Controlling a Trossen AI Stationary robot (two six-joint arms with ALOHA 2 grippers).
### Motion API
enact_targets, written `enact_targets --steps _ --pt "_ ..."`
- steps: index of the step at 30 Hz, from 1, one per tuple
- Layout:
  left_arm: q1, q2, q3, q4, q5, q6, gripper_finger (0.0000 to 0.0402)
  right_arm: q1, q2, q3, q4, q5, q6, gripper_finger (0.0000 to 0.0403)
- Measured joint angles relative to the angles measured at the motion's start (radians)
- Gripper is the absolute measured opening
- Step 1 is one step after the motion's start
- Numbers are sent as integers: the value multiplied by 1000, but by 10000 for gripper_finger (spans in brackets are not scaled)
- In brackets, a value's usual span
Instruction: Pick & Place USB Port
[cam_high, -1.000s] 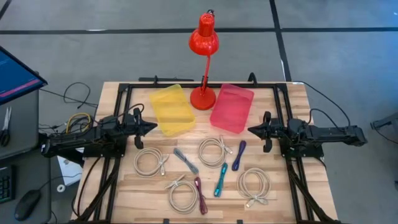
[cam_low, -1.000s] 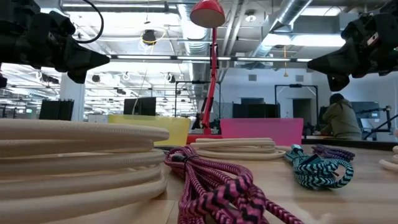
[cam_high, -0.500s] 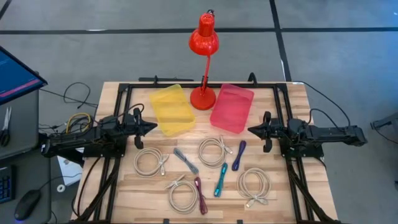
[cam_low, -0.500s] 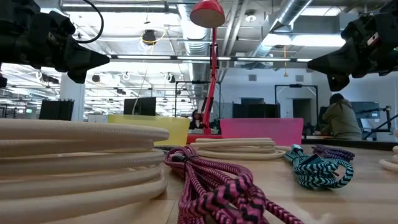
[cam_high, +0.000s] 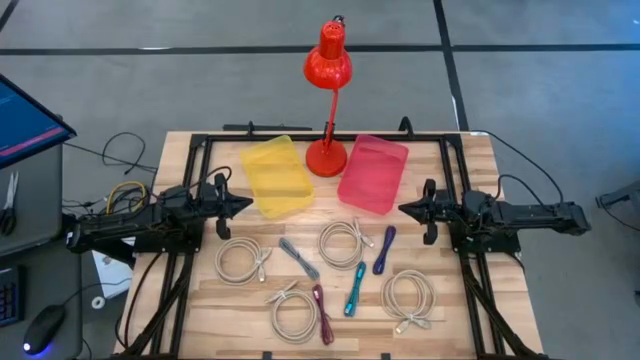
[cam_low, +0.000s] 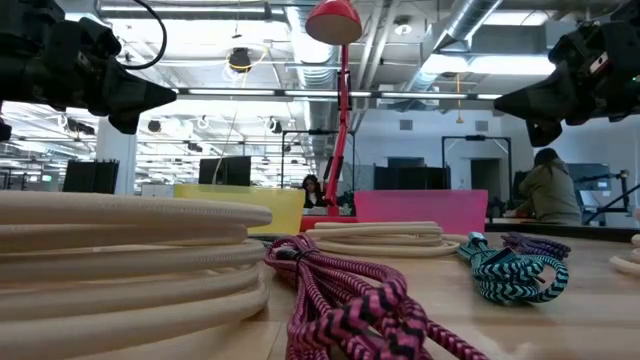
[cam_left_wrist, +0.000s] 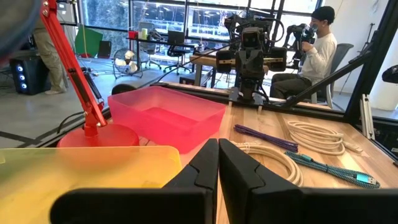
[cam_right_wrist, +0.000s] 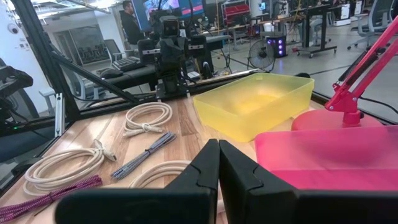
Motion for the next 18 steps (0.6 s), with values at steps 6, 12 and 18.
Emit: enact_targets --steps 6,12,18 --pt "0 0 0 79 -15 -117 12 0 0 1 78 24 135 0" --pt "0 0 0 189 -69 -220 12 0 -1 66 81 47 181 0" --pt "-3 1 5 215 -67 -350 12 1 0 168 38 51 232 0"
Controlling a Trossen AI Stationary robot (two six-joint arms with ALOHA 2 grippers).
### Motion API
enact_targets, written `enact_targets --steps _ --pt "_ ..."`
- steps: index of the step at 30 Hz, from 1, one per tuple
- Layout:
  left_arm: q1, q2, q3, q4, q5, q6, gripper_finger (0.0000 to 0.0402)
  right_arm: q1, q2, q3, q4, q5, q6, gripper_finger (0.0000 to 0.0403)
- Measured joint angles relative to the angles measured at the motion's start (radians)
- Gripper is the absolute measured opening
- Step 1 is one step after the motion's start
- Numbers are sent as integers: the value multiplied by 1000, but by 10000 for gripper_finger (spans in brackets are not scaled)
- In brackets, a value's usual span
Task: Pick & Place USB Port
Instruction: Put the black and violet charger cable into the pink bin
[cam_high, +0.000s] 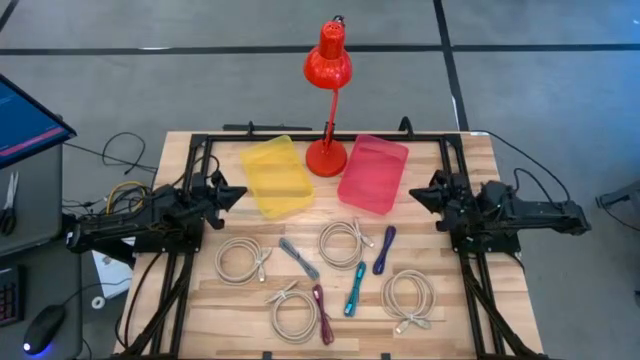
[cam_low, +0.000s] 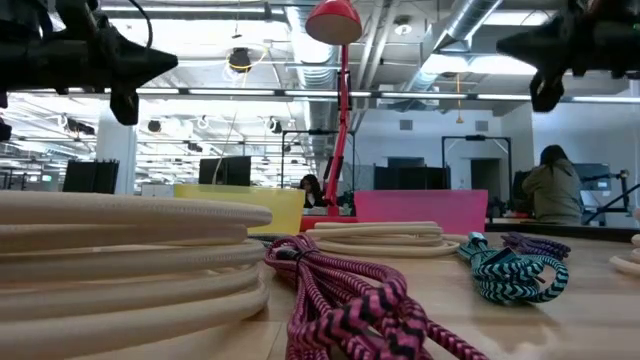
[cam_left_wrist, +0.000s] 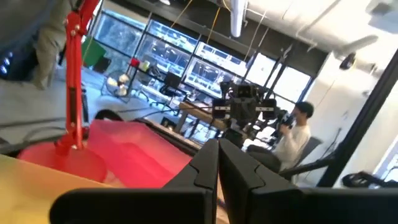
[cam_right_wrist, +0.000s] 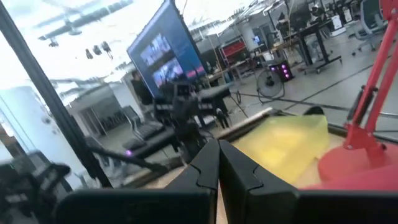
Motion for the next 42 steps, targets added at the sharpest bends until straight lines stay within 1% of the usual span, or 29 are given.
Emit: enact_targets --steps 4,7,15,18,21,24,26,31,33,37,40,42 --pt "-19 39 49 2 0 -23 12 0 15 71 -68 2 67 0" --pt "-30 115 114 3 1 -17 12 2 52 120 -100 2 92 0" --pt "-32 435 294 1 3 19 12 2 225 223 -153 3 105 0" --pt "-37 535 346 0 11 61 12 2 285 271 -265 3 151 0" --pt "-38 600 373 -7 11 82 12 2 333 330 -440 17 276 0" --pt "-38 616 377 -10 11 82 12 2 369 389 -605 20 377 0" --pt "-38 609 377 -34 11 51 12 2 387 422 -674 26 416 0" --pt "-40 568 377 -152 11 -25 6 2 430 495 -756 30 496 0" --pt "-43 557 377 -181 11 -42 5 2 453 524 -798 50 562 0" --pt "-44 546 377 -178 11 -42 6 2 519 574 -901 88 684 0" --pt "-44 534 377 -179 11 -42 5 2 583 595 -946 79 727 0" --pt "-44 523 377 -178 16 -42 5 2 618 600 -939 45 734 0"
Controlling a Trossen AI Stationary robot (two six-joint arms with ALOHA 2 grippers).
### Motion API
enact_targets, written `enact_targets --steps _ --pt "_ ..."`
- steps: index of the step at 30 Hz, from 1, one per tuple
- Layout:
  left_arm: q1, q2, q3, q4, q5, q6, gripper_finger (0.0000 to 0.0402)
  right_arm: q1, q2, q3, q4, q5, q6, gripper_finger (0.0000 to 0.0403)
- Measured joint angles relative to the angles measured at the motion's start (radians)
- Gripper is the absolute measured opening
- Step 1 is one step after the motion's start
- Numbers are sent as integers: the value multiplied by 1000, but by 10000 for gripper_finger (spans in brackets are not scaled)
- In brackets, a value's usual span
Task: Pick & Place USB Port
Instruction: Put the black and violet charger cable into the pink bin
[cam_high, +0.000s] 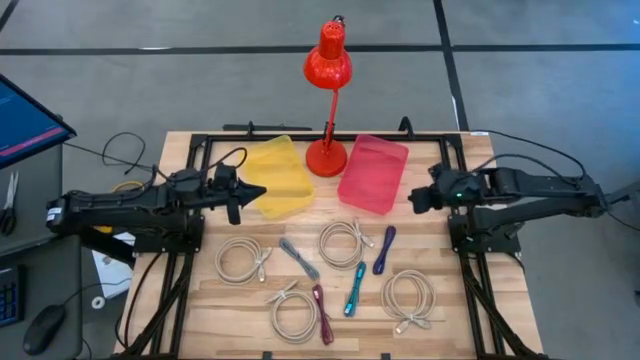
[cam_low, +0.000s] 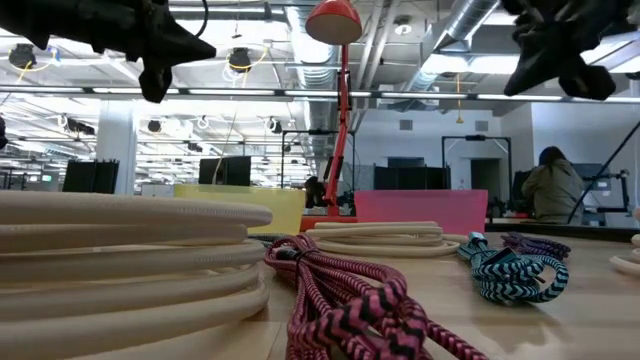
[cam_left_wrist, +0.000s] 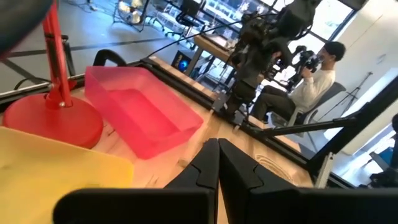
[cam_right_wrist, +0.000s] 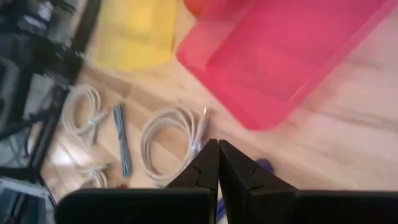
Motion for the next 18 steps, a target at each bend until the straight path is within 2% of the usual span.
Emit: enact_targets --steps 4,7,11,14,18 --pt "0 -20 0 11 18 0 9 -1 40 1 47 -102 -5 0" --pt "0 -22 0 37 18 0 9 -1 60 1 87 -121 -76 0" --pt "0 -22 0 68 18 0 8 -1 58 1 225 -124 -134 0" --pt "0 -22 0 76 18 0 9 -2 55 1 296 -149 -107 0" --pt "0 -22 0 75 18 0 9 3 59 2 286 -142 20 0"
